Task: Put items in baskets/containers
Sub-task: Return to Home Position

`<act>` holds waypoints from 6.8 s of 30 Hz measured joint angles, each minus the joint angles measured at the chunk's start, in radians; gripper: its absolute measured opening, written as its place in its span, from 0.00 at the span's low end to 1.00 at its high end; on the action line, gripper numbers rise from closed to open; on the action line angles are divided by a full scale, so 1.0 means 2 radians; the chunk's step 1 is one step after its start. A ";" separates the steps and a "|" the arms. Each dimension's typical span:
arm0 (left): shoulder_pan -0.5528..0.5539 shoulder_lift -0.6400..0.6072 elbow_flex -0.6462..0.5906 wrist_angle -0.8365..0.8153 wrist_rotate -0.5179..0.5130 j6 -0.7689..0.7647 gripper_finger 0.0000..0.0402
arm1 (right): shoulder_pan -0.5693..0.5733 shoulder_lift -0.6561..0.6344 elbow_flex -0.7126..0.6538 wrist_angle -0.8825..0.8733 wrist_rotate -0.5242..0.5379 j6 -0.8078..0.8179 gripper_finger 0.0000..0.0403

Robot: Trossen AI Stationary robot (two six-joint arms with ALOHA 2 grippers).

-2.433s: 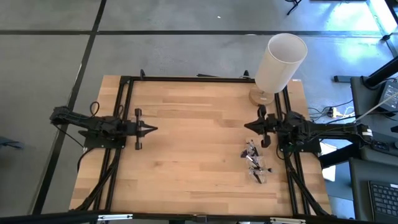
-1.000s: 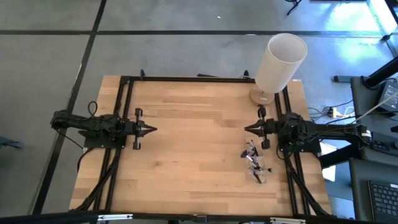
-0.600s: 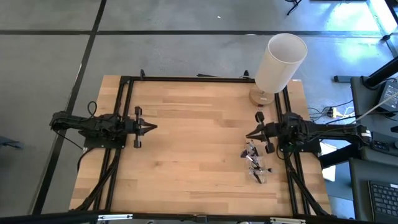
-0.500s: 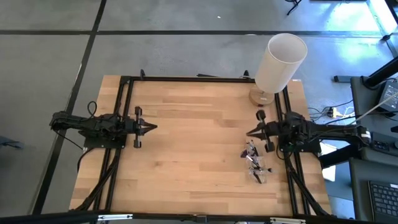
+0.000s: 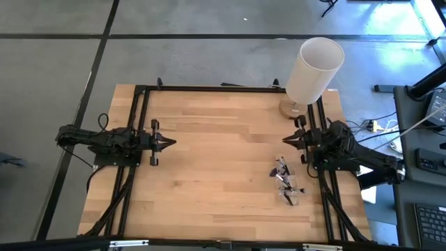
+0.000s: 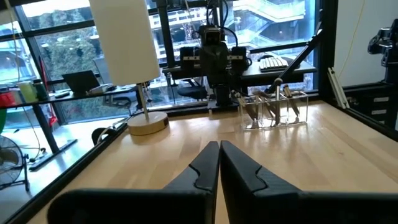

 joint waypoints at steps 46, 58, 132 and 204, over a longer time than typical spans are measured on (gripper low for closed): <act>0.000 0.000 0.000 0.000 0.002 0.000 0.02 | -0.017 0.011 0.000 -0.022 -0.033 0.070 0.07; 0.000 0.000 0.000 0.000 0.002 0.000 0.02 | -0.017 0.011 0.000 -0.022 -0.033 0.070 0.07; 0.000 0.000 0.000 0.000 0.002 0.000 0.02 | -0.017 0.012 0.000 -0.022 -0.033 0.070 0.07; 0.000 0.000 0.000 0.000 0.002 0.000 0.03 | -0.017 0.012 0.000 -0.022 -0.033 0.070 0.07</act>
